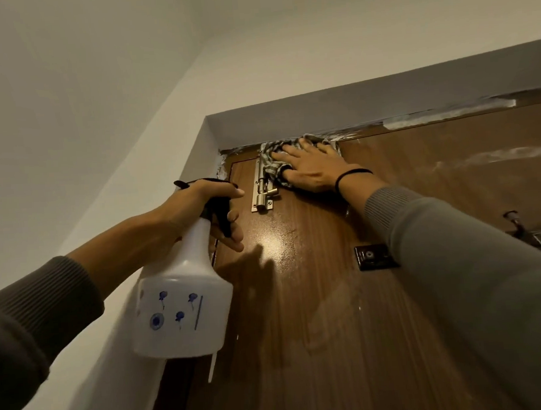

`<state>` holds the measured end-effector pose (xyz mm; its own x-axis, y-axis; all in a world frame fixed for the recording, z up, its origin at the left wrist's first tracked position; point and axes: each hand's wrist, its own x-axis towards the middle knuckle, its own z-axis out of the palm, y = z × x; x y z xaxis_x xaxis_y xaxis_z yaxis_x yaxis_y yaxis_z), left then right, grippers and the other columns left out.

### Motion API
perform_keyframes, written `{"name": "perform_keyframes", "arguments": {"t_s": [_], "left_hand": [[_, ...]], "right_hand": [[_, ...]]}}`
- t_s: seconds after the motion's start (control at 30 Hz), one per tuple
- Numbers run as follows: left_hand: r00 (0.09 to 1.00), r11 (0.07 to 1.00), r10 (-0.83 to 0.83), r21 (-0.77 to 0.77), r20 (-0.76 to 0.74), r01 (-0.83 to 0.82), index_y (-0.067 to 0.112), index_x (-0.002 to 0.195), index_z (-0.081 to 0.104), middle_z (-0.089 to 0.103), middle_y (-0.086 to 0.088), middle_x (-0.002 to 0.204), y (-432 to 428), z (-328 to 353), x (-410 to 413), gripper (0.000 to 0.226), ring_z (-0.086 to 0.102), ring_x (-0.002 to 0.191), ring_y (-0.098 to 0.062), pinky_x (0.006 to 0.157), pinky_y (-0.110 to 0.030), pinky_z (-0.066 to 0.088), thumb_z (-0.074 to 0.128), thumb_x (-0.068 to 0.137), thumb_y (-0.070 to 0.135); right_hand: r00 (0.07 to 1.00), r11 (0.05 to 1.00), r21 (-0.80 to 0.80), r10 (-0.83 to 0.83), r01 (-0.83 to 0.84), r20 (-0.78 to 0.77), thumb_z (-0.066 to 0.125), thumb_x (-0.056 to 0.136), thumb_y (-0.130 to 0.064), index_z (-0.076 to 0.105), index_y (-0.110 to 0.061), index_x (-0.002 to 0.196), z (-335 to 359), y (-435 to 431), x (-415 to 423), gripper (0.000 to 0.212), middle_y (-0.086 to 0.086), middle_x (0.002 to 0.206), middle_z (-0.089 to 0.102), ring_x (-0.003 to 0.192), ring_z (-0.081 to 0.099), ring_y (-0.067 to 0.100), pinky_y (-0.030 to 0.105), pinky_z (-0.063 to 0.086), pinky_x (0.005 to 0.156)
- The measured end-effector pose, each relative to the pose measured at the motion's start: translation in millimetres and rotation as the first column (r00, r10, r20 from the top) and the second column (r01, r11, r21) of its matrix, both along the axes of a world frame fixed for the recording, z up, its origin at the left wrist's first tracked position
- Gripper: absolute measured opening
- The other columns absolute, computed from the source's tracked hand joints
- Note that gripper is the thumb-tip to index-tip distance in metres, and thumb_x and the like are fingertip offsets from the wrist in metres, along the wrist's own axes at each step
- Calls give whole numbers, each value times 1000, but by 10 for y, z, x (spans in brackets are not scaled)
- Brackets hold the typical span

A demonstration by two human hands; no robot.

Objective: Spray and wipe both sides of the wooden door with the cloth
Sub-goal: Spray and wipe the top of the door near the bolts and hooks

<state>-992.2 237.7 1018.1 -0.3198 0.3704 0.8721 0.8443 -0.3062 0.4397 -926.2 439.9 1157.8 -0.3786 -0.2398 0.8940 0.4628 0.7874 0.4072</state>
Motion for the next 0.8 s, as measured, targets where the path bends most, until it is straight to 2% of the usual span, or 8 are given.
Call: {"name": "perform_keyframes", "arguments": {"t_s": [0.1,0.2,0.3,0.47,0.57,0.67,0.8], "left_hand": [[1000,1000,-10,-15,-6,10,-1,73,54,57,-14,57,-1,17,-38,32,66,49,-28,45,-34,57,50,99,18],[998,997,67,-39,-22,-68,1,68,53,62,-19,64,-40,12,-18,40,70,54,-31,39,-28,52,50,99,25],[999,1000,-5,12,-33,6,2,76,56,55,-17,63,-44,-9,-5,32,66,46,-28,35,-28,50,48,101,20],[999,998,-11,-56,-43,8,6,63,57,68,-16,65,-133,6,-117,41,74,66,-34,41,-25,52,55,95,33],[998,996,-32,-89,-47,28,7,60,61,71,-18,71,-156,34,-150,42,75,73,-36,44,-25,53,57,92,34],[999,994,-43,-98,-27,40,7,61,61,70,-18,72,-154,30,-155,41,75,74,-36,43,-24,53,58,91,34],[996,996,-88,4,-14,88,3,76,53,57,-18,72,-108,-28,-67,30,70,51,-28,34,-25,48,52,99,22]], "right_hand": [[994,1000,-10,16,-18,-108,27,106,-47,12,-33,162,40,162,117,59,0,170,8,156,5,25,52,3,125],[973,994,-99,27,-51,-228,26,106,-46,16,-31,161,52,445,360,58,0,170,11,156,10,25,50,6,125],[951,978,-200,-14,-51,-310,26,106,-46,17,-30,161,88,745,619,59,0,170,10,156,10,25,49,7,124],[939,932,-357,-70,-59,-337,24,105,-50,9,-27,163,68,759,680,64,3,171,0,156,-3,31,52,-2,125],[970,959,-282,-49,-21,-238,18,106,-55,6,-29,163,-101,511,482,63,2,170,-3,156,-8,33,54,-5,123],[1000,992,-124,-22,23,9,14,108,-53,0,-34,161,-431,254,250,58,-2,169,-10,155,-13,26,55,-10,122],[958,994,-94,-19,48,287,18,108,-52,-8,-42,158,-787,141,364,57,-9,166,-19,152,-22,19,51,-16,121]]}}
